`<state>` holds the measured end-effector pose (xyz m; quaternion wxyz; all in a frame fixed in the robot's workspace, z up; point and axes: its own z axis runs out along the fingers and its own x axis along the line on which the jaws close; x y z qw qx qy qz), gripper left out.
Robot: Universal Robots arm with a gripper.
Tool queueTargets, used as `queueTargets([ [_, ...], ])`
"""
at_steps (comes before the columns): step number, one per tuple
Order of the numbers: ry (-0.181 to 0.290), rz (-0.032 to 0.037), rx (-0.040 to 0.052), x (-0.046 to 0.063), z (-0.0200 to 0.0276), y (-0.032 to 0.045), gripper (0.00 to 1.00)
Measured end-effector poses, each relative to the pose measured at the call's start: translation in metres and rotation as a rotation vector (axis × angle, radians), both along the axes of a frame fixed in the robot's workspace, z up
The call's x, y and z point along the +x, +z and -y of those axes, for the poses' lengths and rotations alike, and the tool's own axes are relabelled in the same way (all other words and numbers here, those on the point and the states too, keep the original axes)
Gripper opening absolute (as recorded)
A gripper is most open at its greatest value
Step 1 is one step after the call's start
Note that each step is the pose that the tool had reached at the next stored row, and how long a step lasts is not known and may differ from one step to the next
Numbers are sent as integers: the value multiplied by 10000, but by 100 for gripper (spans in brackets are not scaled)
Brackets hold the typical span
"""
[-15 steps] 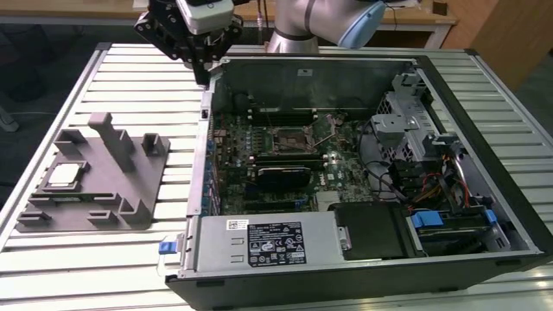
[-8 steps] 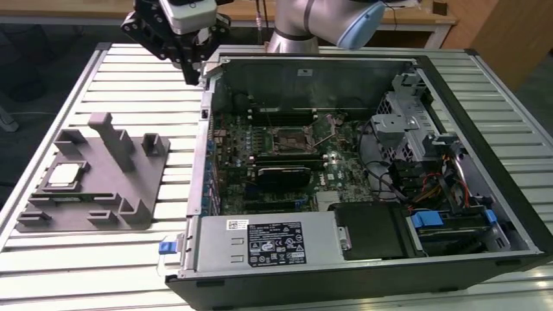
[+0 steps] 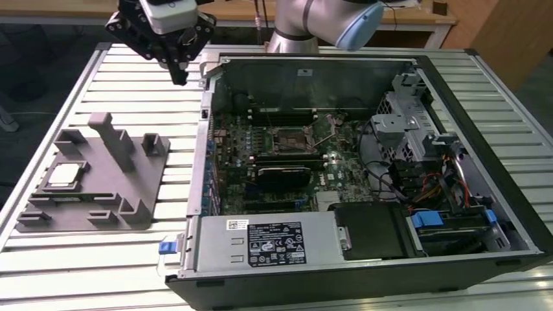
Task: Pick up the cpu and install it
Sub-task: 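Reach for the cpu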
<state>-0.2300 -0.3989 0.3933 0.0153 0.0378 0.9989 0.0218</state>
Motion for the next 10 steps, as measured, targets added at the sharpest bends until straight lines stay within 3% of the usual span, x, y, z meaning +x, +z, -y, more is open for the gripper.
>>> queueTargets([
  [10,1,27,0,-247,0,0,11],
])
